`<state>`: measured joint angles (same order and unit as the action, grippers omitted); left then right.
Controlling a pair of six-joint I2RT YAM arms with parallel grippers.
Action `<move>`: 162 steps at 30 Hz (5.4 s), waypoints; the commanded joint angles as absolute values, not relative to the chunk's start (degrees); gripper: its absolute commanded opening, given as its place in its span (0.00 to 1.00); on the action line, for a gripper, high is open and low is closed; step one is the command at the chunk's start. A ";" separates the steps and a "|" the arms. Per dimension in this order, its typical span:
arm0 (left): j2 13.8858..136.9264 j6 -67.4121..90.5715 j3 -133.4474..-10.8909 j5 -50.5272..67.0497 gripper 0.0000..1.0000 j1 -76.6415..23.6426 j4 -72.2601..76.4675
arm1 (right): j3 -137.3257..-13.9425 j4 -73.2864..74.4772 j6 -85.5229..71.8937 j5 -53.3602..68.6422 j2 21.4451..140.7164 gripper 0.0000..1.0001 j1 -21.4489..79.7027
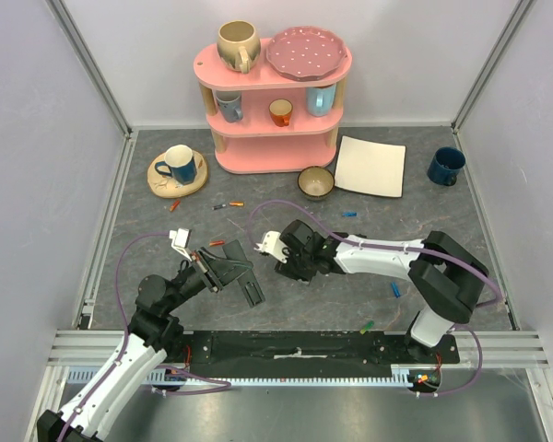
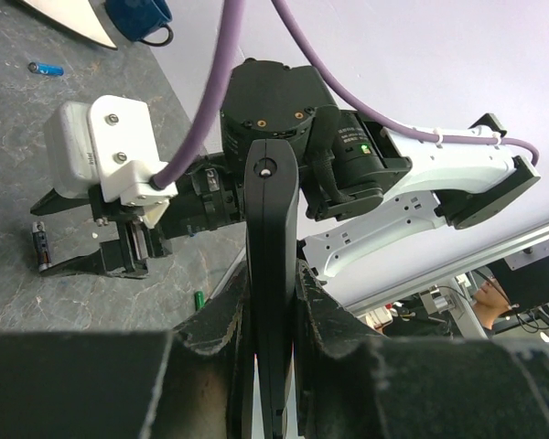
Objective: Load the batteries into the remote control
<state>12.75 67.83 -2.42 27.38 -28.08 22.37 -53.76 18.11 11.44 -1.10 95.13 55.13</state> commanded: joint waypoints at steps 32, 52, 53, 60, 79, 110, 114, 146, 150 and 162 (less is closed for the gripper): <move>16.69 64.51 5.54 28.03 0.02 -27.77 27.33 | -52.48 16.79 -48.06 -24.95 82.18 0.67 54.14; 14.94 65.30 6.94 27.68 0.02 -27.77 26.98 | -51.24 16.70 -53.17 -29.88 90.61 0.57 54.05; 15.03 65.22 6.86 27.69 0.02 -27.77 26.90 | -51.41 16.61 -53.70 -29.27 91.14 0.56 54.14; 15.29 64.69 6.77 27.86 0.02 -27.77 26.98 | -53.26 16.70 -55.37 -27.60 93.07 0.55 54.23; 15.47 64.69 7.21 27.95 0.02 -27.77 27.16 | -54.05 18.19 -58.71 -25.84 98.08 0.48 56.78; 15.73 65.57 8.09 27.51 0.02 -27.77 27.69 | -54.58 20.03 -53.79 -24.26 99.67 0.18 57.48; 15.65 65.65 8.00 27.60 0.02 -27.77 27.69 | -55.37 21.18 -53.79 -23.56 100.28 0.34 57.48; 17.13 65.48 7.30 27.33 0.02 -27.86 28.74 | -53.17 23.12 -55.72 -22.23 98.62 0.00 58.45; 20.90 65.04 6.07 27.25 0.02 -27.77 31.28 | -52.03 19.87 -52.74 -25.39 91.69 0.00 58.45; 45.33 66.53 -0.87 27.86 0.02 -27.77 52.61 | -47.55 8.96 -33.05 -25.33 66.19 0.00 58.19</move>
